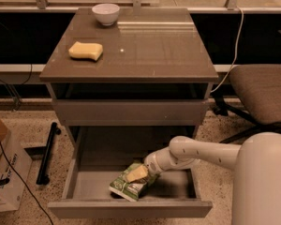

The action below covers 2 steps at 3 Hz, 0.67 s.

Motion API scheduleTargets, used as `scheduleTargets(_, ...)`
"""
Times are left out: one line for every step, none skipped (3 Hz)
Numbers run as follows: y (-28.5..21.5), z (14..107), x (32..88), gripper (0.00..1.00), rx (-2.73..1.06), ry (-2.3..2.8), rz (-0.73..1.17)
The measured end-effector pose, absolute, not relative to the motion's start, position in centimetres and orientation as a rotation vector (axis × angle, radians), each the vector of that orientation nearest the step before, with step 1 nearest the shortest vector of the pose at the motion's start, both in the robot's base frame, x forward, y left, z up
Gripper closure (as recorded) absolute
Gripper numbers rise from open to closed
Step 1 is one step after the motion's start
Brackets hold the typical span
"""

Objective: Pick green jalapeno chip bag from middle drawer and place on counter

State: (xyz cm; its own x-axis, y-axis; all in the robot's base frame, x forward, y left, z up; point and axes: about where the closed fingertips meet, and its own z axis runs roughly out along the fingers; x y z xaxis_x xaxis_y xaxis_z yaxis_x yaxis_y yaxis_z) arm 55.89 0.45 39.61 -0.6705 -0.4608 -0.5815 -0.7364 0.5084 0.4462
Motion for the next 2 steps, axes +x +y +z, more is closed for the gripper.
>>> scheduleTargets(0.35,39.74,55.25,0.42,-0.968,2.368,0.974)
scheduleTargets(0.23,39.95,54.64,0.65,-0.947,2.364,0.984)
